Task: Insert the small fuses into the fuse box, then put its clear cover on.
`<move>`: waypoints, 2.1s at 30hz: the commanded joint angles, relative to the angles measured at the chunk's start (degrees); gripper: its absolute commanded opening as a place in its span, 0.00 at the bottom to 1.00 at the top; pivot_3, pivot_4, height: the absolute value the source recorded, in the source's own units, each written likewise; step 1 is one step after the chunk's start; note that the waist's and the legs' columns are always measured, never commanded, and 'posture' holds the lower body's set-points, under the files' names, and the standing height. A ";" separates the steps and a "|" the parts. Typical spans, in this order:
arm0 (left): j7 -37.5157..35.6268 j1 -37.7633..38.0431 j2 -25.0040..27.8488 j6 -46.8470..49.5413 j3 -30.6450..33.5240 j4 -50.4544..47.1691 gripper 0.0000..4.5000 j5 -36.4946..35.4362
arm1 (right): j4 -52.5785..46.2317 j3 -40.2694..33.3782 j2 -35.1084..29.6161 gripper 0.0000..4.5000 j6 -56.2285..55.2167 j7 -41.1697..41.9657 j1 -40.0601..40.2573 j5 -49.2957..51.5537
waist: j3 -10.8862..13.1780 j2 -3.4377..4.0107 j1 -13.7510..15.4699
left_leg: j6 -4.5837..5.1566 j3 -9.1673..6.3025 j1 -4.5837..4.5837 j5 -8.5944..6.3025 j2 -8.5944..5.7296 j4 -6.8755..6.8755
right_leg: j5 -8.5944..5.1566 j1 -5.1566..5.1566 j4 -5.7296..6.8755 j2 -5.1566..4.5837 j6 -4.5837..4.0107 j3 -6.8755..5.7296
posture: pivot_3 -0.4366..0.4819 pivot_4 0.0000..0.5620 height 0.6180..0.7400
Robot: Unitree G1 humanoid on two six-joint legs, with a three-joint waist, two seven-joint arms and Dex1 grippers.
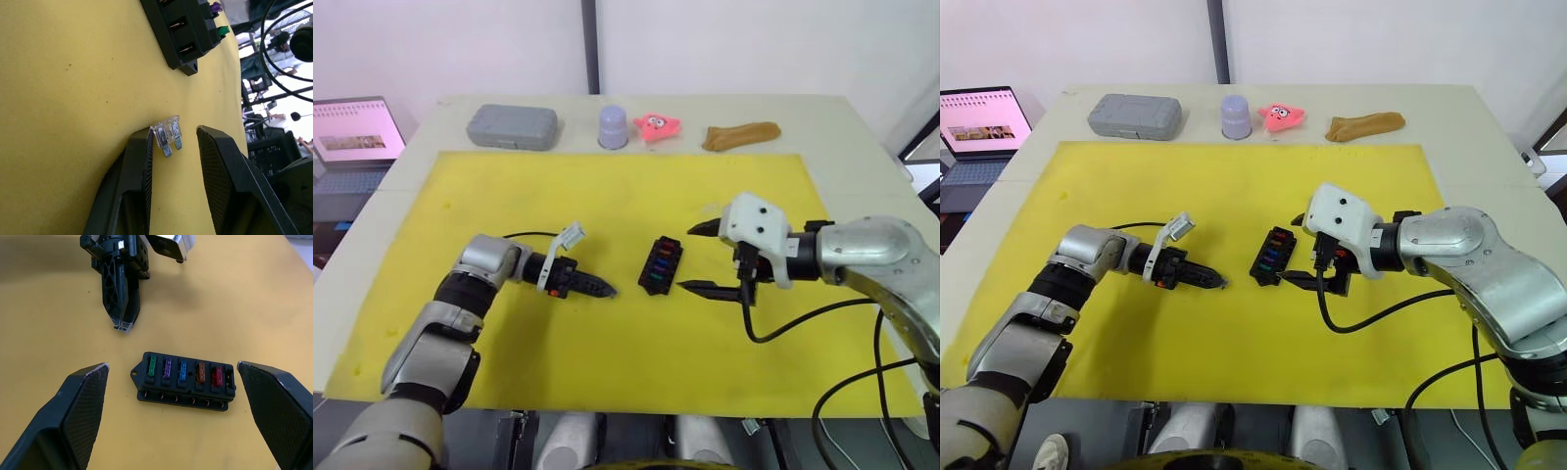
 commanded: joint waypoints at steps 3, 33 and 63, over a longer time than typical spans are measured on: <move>0.73 0.12 -1.25 -1.17 -1.19 0.89 0.21 1.55 | -1.41 -1.10 -0.84 1.00 -0.74 -0.05 -0.29 -0.11 | 0.00 0.00 0.00 | 0.00 0.00 0.00 0.00 0.00 0.00 | 0.00 0.00 0.00 0.00 0.00 0.00 | 0.48 0.27 1.00; 5.76 0.25 1.42 -6.96 15.25 -27.59 0.02 -10.82 | 3.62 -12.09 18.37 1.00 19.57 -15.02 -6.11 19.92 | 0.06 -0.04 -0.33 | -0.03 -0.02 -0.12 0.01 0.18 -0.05 | 0.00 -0.28 0.04 -0.06 0.00 0.01 | 0.48 0.27 1.00; 6.43 -0.27 2.65 -9.38 12.37 -29.66 0.00 -12.01 | 7.26 -10.41 21.94 0.30 25.21 -22.38 -10.03 29.25 | 0.07 -0.04 -0.70 | -0.03 0.01 -0.10 0.01 0.11 -0.09 | 0.00 -0.28 0.03 -0.02 0.00 0.00 | 0.48 0.27 1.00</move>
